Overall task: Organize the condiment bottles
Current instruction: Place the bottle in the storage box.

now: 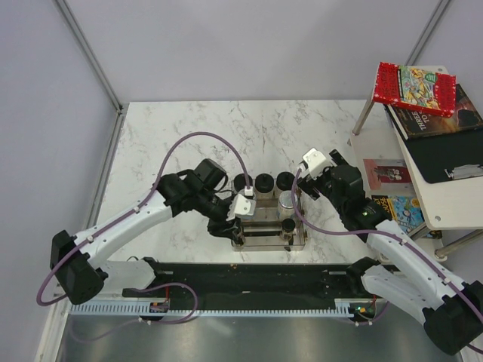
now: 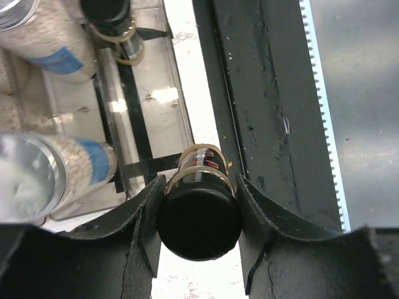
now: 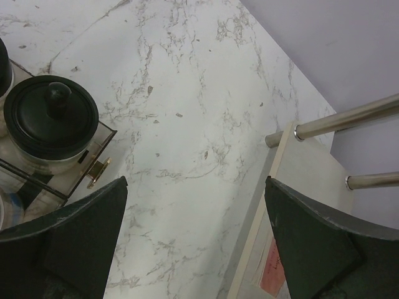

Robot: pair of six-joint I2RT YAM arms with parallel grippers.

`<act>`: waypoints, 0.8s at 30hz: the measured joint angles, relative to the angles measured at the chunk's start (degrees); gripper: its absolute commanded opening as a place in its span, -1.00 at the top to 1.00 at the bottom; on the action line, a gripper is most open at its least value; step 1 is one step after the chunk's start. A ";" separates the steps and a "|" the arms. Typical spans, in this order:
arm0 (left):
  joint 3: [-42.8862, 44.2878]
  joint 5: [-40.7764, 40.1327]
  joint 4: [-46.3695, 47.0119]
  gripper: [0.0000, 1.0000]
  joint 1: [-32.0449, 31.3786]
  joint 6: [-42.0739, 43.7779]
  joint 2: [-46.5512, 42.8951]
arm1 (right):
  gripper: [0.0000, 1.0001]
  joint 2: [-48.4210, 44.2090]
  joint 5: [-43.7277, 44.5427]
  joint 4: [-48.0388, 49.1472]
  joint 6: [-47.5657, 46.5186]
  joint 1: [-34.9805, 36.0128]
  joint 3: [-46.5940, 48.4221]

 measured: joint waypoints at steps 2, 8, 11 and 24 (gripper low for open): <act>0.00 -1.81 1.07 0.70 -2.86 -0.37 1.49 | -0.96 0.00 0.00 0.00 0.00 -0.20 0.00; 0.48 -7.80 4.31 0.70 -9.09 -0.68 7.80 | -0.96 0.00 -0.02 0.00 0.02 -0.92 -0.15; 2.25 -10.34 5.88 0.70 -10.34 -0.68 10.23 | -0.96 0.00 -0.04 0.00 0.02 -1.38 -0.26; 6.40 -14.23 14.49 0.70 -13.40 -0.68 17.53 | -0.96 -0.02 -0.11 -0.02 -0.02 -1.95 -0.37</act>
